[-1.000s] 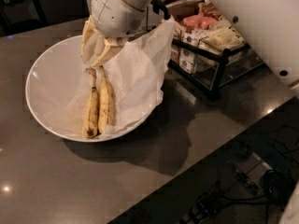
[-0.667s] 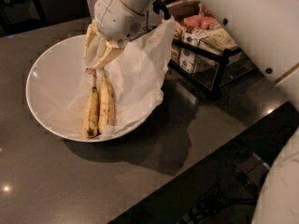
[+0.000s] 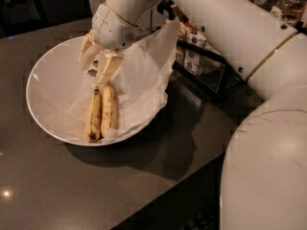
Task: Pick banana from white bowl
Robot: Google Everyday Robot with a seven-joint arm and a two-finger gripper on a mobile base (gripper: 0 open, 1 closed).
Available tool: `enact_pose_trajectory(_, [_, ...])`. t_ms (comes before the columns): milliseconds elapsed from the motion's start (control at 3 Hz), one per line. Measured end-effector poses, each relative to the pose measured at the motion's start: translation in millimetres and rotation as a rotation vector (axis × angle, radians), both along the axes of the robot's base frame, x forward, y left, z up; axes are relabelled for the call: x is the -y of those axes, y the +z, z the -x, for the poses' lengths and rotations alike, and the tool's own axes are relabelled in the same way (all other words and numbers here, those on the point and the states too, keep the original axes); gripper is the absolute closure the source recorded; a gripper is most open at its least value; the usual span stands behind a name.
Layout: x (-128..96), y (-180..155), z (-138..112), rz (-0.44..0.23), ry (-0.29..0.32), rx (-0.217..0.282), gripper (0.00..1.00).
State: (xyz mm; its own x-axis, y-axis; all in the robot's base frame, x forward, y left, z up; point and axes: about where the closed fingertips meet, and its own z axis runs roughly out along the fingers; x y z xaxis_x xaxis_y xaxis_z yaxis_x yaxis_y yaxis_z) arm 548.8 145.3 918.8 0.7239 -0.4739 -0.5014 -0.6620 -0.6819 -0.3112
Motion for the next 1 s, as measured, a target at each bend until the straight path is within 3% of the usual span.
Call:
enact_pose_trajectory(333, [-10.1,-10.7,-4.9,0.006,0.021,-0.029,0.26])
enact_pose_trajectory(667, [-13.8,-16.6,-8.1,0.008,0.025,-0.043,0.29])
enact_pose_trajectory(1000, [-13.8,-16.6,-8.1,0.008,0.025,-0.043,0.47])
